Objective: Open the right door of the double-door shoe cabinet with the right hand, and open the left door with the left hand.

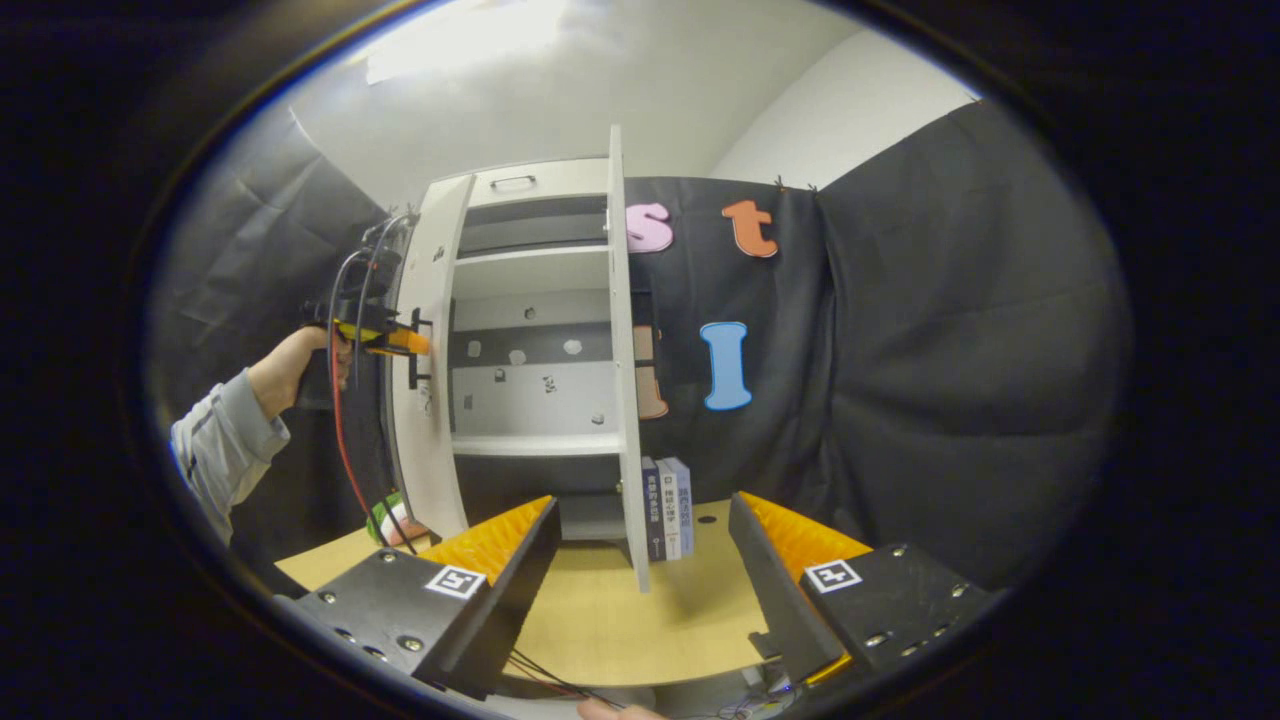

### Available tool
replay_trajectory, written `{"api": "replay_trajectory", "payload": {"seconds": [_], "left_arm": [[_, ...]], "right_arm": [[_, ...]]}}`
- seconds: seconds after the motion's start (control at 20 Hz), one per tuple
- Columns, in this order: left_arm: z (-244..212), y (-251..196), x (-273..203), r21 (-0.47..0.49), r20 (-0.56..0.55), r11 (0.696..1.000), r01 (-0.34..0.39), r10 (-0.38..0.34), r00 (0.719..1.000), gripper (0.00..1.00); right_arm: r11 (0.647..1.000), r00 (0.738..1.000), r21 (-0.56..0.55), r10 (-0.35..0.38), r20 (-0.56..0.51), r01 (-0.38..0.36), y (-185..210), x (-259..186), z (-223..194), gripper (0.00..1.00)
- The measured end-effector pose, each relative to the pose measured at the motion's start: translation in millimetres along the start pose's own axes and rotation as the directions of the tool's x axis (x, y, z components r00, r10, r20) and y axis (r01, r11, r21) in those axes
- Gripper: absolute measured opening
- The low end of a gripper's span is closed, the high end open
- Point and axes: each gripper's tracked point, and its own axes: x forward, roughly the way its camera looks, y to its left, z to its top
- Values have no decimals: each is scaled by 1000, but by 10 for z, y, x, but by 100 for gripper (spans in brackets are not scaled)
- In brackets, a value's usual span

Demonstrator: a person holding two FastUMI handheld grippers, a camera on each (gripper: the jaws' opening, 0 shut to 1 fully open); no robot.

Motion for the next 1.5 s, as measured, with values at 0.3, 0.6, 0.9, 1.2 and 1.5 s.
{"api": "replay_trajectory", "payload": {"seconds": [0.3, 0.6, 0.9, 1.2, 1.5], "left_arm": [[-7, 54, -68, -8, 10, 1000, 13, -13, 1000, 22], [-5, 167, -104, -7, 22, 1000, -23, 23, 999, 21], [-12, 363, -196, 6, 20, 996, -92, 92, 996, 15], [-30, 612, -279, 16, 8, 980, -199, 198, 980, 4], [-43, 540, -273, -49, 17, 985, -166, 167, 986, 2]], "right_arm": [[1000, 1000, 1, 3, -5, -3, 109, -69, -3, 100], [1000, 999, -5, 26, 26, -25, 328, -102, 88, 100], [998, 998, -6, 58, 20, -57, 513, -101, 49, 100], [997, 997, -3, 73, 13, -72, 602, -78, 21, 96], [997, 997, 4, 74, 4, -74, 659, -29, -6, 96]]}}
